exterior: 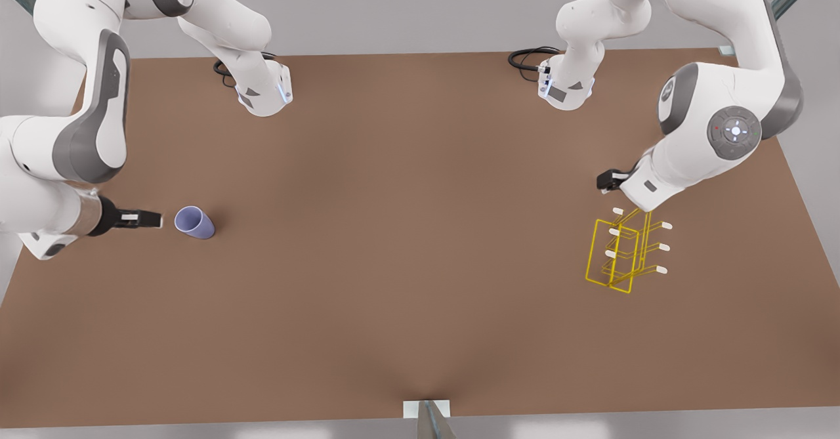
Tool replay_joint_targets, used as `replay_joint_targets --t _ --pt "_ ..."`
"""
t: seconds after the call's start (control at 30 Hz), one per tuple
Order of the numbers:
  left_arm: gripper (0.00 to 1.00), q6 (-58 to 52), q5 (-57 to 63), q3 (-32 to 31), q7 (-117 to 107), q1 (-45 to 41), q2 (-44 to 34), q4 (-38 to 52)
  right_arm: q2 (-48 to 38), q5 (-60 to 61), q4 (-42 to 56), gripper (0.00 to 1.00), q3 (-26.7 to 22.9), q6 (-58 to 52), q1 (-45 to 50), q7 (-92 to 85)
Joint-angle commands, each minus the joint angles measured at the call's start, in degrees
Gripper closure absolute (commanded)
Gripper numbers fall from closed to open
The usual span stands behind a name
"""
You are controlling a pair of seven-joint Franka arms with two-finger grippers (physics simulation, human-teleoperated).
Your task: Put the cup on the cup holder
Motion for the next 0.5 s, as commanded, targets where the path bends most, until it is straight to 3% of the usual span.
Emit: replay_joint_targets --t 0.0,0.17,0.37,0.47 --pt "0.00 7.0 0.1 -0.2 -1.2 -0.3 0.3 0.5 -0.1 0.0 0.1 0.00 -0.1 5.9 0.0 -3.6" --pt "0.00 3.4 1.1 -0.4 -2.3 -0.6 4.7 2.6 -1.3 0.0 -1.7 0.00 0.3 5.1 0.2 -2.9" --pt "0.00 3.0 0.9 -0.6 -2.3 -0.7 5.2 2.5 5.5 -0.2 -1.5 0.00 0.3 7.7 -0.3 -3.5" --pt "0.00 3.0 0.5 -0.6 -2.4 -0.7 5.3 2.4 4.7 0.1 -2.2 0.00 0.6 6.4 0.7 -3.5"
